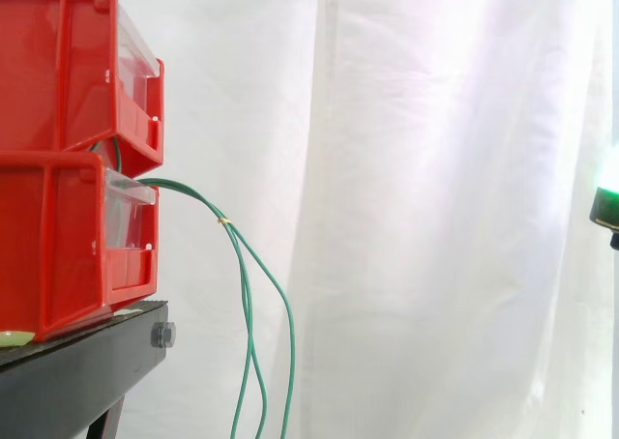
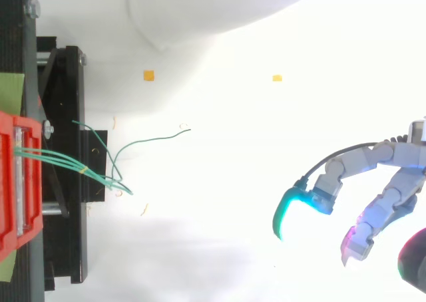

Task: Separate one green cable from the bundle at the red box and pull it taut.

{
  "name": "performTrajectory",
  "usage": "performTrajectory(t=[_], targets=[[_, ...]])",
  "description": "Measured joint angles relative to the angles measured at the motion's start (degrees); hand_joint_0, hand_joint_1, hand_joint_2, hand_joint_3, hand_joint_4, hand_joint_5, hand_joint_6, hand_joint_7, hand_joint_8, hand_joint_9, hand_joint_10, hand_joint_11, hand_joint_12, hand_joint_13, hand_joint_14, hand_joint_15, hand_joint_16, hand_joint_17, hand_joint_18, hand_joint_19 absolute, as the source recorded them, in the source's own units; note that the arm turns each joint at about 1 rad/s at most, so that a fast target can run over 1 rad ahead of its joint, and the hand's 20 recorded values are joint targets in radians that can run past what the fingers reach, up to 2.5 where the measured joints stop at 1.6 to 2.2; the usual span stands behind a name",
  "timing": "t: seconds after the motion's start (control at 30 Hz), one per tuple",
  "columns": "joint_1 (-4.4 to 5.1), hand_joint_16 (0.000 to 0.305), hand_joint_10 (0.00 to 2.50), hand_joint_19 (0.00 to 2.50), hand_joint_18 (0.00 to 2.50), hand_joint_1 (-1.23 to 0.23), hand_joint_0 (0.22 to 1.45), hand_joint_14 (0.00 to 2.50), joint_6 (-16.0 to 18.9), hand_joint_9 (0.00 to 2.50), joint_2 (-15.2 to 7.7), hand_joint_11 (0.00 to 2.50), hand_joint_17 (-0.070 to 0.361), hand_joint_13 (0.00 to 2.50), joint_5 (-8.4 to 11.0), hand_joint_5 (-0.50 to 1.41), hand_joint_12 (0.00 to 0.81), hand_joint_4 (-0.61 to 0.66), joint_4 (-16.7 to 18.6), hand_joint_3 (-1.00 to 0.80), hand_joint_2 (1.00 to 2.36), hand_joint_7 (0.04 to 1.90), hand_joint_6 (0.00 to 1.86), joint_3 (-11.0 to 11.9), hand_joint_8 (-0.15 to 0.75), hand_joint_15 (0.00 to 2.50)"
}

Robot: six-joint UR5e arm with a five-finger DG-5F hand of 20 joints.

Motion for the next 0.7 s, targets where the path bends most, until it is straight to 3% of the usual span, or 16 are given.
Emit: performTrajectory(t=[0.3, 0.47, 0.7], targets=[[-0.04, 0.084, 0.01, 0.0, 1.5, -0.35, 0.36, 0.0, -2.2, 1.02, 0.0, 0.23, 0.188, 1.04, 0.1, -0.27, 0.475, 0.12, -1.68, -0.5, 1.0, 0.69, 0.5, 0.02, 0.395, 0.13], [-0.13, 0.083, 0.01, 0.0, 1.5, -0.35, 0.36, 0.0, -8.27, 1.01, 0.0, 0.22, 0.187, 1.04, 1.69, -0.27, 0.475, 0.13, 0.84, -0.5, 1.0, 0.69, 0.5, 0.02, 0.393, 0.13], [-0.53, 0.083, 0.01, 0.0, 1.46, -0.34, 0.36, 0.0, -18.66, 0.99, -0.02, 0.23, 0.186, 1.04, 5.72, -0.26, 0.471, 0.14, 8.46, -0.5, 1.0, 0.69, 0.5, 0.27, 0.391, 0.14]])
